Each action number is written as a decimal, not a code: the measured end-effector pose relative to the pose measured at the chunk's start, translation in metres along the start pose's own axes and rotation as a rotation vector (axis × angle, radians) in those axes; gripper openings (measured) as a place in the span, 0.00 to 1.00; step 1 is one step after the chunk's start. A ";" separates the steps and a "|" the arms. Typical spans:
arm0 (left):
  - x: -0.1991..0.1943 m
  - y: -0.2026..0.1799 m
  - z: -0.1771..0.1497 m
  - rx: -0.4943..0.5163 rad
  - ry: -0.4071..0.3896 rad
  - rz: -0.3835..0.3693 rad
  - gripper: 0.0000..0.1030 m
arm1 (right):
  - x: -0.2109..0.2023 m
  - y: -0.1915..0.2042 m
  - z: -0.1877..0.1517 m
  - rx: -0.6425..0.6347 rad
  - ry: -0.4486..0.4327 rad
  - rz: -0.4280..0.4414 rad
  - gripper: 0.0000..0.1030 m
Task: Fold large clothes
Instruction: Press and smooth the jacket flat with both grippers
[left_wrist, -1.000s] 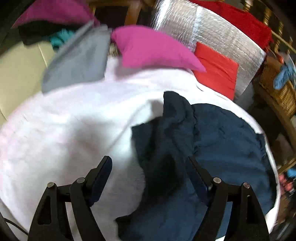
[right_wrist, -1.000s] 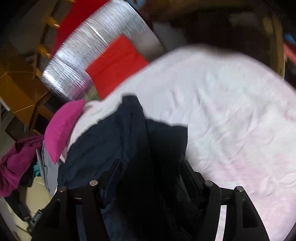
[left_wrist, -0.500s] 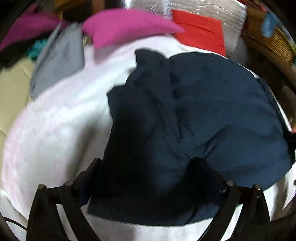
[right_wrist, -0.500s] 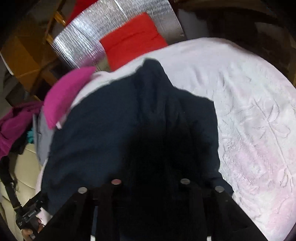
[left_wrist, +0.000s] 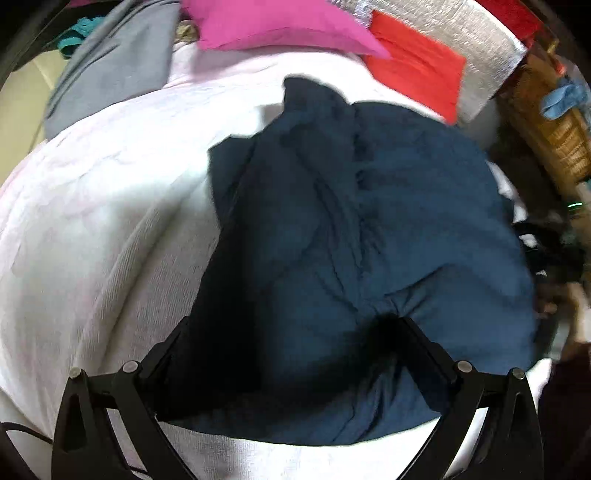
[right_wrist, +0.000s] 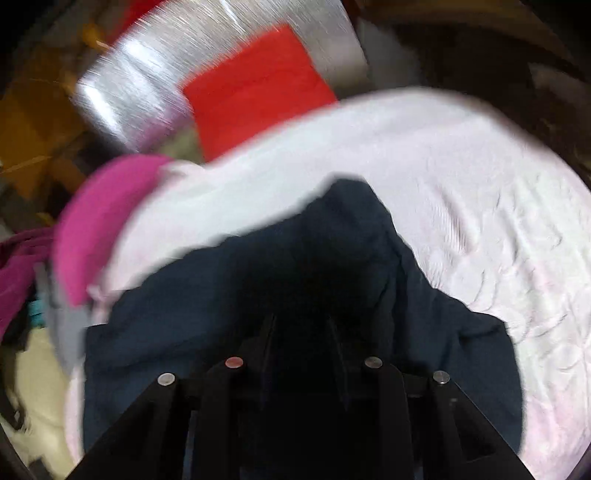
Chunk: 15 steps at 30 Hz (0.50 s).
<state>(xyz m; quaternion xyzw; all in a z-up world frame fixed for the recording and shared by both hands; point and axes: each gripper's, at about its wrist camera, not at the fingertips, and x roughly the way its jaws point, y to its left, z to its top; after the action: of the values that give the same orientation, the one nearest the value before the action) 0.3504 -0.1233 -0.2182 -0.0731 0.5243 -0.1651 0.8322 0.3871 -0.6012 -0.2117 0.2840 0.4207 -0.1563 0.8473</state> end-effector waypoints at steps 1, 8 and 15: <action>-0.007 0.003 0.003 -0.013 -0.031 -0.004 1.00 | 0.004 0.001 0.001 -0.004 0.002 -0.015 0.29; -0.038 0.013 0.016 -0.015 -0.244 0.355 1.00 | -0.040 0.069 -0.010 -0.139 -0.102 0.068 0.30; -0.030 -0.011 0.012 0.130 -0.250 0.496 1.00 | -0.006 0.191 -0.045 -0.365 0.039 0.203 0.40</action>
<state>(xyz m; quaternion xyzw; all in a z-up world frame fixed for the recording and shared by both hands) 0.3469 -0.1237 -0.1841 0.0913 0.4078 0.0205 0.9083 0.4517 -0.4221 -0.1618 0.1695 0.4275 0.0143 0.8878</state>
